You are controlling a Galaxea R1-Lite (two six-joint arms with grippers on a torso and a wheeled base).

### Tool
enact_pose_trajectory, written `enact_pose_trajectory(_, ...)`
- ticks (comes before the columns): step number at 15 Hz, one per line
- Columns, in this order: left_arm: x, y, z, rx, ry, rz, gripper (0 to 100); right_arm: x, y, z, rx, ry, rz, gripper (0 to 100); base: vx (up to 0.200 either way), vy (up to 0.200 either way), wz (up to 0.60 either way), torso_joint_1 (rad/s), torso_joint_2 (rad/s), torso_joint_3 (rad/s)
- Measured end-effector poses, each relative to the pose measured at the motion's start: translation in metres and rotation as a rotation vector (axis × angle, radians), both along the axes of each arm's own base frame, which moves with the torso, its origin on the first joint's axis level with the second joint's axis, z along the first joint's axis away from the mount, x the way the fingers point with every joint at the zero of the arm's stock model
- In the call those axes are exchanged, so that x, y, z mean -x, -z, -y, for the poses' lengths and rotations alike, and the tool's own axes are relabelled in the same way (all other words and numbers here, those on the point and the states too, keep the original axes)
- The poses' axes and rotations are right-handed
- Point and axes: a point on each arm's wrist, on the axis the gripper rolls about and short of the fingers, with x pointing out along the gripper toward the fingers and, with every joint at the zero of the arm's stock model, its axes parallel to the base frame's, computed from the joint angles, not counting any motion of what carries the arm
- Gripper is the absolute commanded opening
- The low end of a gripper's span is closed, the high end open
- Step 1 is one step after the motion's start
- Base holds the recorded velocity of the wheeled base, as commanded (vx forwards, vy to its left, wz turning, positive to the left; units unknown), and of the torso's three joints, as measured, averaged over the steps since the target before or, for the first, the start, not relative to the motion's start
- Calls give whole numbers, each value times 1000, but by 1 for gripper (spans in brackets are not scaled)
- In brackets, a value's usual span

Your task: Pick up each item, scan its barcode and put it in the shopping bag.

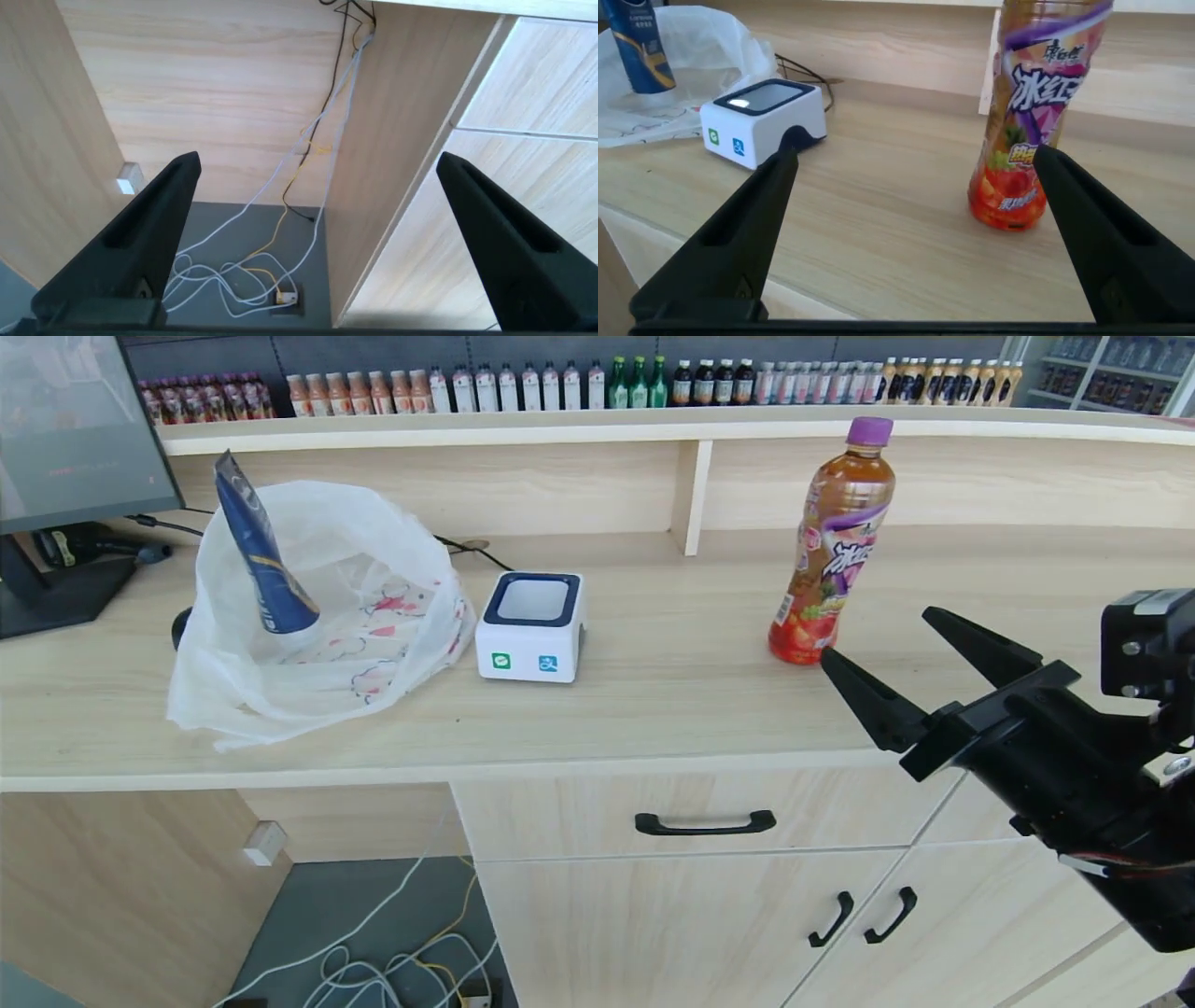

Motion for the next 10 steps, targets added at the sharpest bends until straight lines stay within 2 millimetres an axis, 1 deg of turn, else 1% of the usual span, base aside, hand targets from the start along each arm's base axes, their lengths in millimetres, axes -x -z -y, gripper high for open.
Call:
enact_pose_trajectory(3,0,0,0,-1,0,0,100,-2,2,-1,5,0,-10,100,0,-200,0,4,2,1)
enact_pose_trajectory(10,0,0,0,-5,0,0,100,-2,4,-6,6,4,-18,100,0,0,0,0,0,0)
